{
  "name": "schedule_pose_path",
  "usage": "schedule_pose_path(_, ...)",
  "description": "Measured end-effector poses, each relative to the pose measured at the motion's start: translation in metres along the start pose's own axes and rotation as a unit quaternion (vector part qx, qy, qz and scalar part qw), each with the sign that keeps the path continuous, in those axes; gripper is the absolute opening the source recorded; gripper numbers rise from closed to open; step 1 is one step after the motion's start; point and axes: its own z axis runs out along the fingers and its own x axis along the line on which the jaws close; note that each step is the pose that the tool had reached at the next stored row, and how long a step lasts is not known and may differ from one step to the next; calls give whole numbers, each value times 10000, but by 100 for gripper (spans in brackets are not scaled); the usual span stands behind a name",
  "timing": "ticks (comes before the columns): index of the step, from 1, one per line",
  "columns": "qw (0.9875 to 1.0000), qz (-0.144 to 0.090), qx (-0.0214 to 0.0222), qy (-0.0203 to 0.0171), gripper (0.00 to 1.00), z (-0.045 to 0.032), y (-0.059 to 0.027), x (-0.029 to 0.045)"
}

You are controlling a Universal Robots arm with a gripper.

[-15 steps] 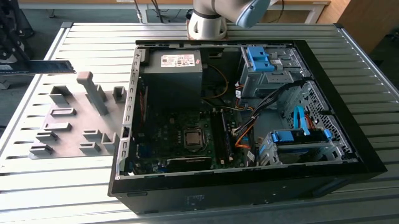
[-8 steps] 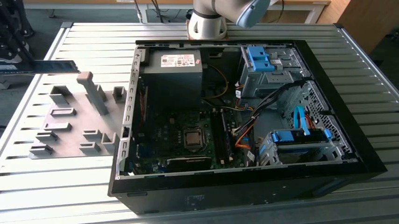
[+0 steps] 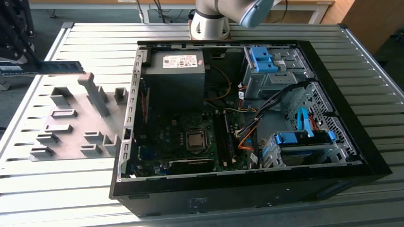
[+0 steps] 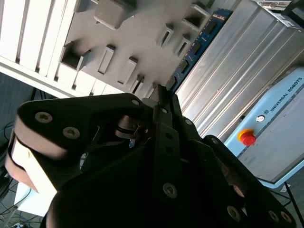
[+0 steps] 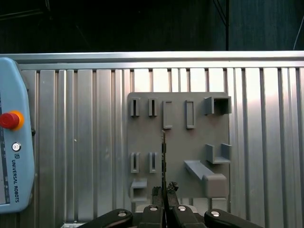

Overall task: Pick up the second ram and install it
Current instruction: 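Pick up the second ram and move it above second insertion slot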

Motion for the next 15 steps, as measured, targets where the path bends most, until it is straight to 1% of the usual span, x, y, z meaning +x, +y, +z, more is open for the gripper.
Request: schedule_pose_path(15,10000,0,0,0,14,-4,-130,-4)
